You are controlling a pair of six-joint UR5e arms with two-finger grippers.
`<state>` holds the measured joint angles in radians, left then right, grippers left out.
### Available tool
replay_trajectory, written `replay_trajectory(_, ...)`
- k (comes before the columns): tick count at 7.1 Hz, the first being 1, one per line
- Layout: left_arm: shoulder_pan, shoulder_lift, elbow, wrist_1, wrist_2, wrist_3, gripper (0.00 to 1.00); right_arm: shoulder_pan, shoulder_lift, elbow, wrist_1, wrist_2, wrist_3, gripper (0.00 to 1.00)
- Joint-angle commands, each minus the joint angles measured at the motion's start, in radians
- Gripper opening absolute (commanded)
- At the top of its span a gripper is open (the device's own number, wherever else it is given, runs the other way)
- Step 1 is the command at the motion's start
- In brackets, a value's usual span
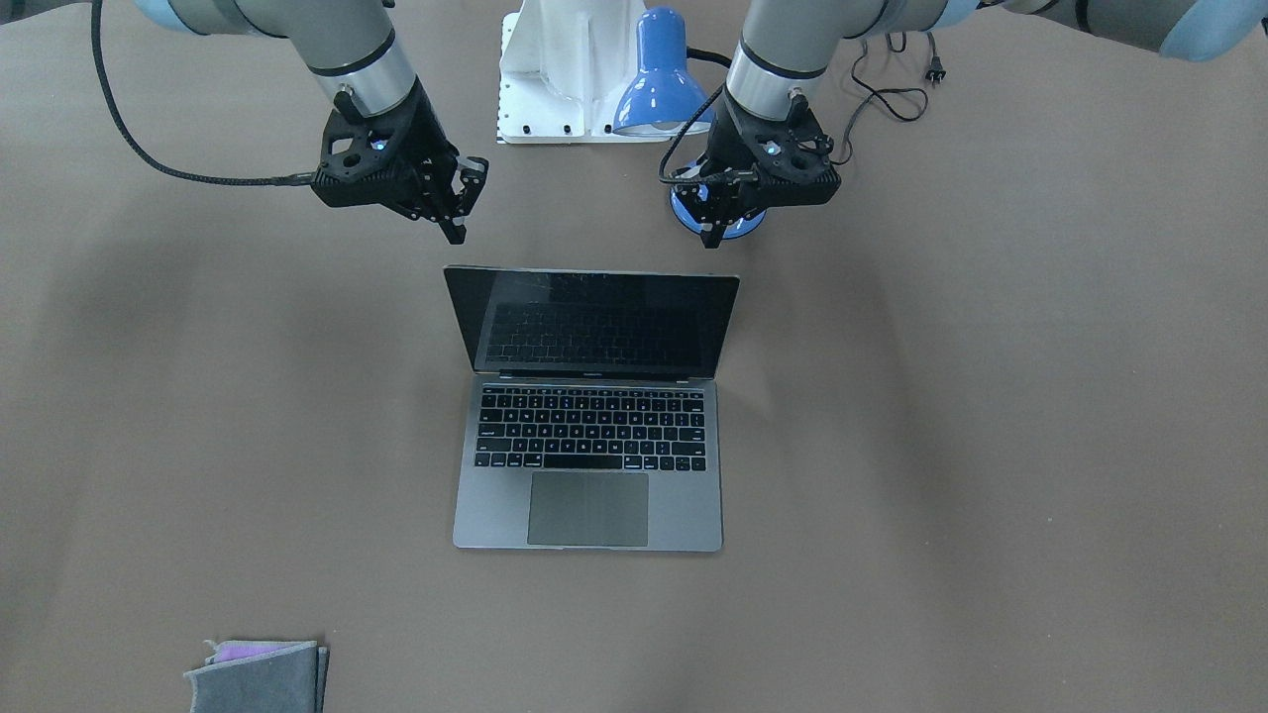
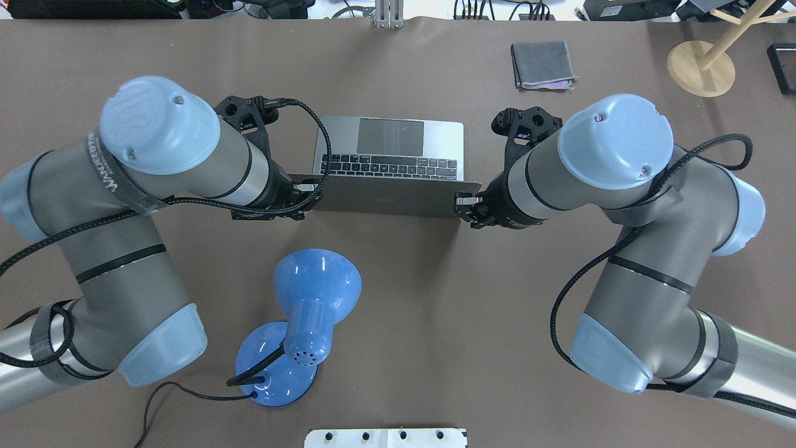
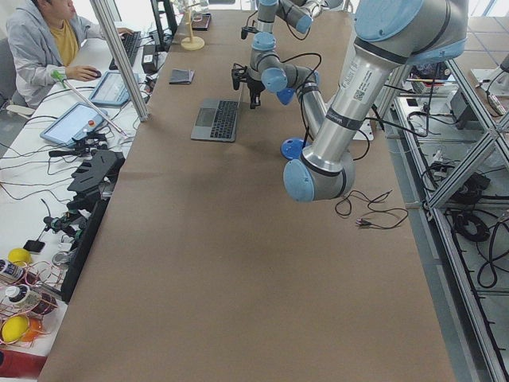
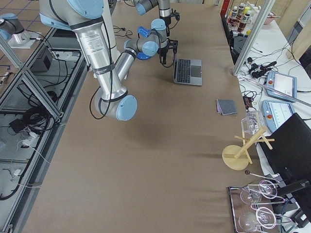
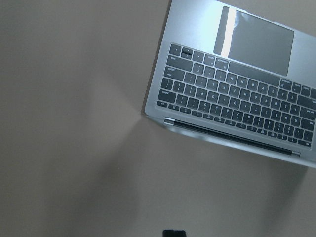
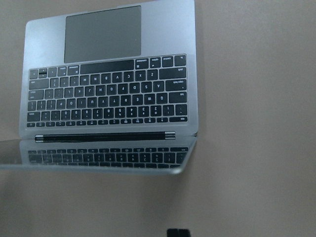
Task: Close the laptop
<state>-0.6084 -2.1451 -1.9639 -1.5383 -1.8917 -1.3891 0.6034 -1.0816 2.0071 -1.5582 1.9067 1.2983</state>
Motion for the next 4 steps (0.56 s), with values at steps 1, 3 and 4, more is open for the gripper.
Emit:
replay_trajectory(1,-0.002,-0.012,0.054,-0.068,0.025,0.002,0.00,0.035,0.047,-0.063,0.004,-0.006,-0.007,0.00)
replay_trajectory(3,-0.028,-0.030,0.112,-0.115,0.062,0.027,0.00,0.082,0.125,-0.173,0.004,-0.005,-0.005,0.00)
replay_trajectory(4,-0.052,-0.050,0.146,-0.128,0.063,0.041,0.00,0.097,0.156,-0.217,0.012,-0.003,0.002,0.00)
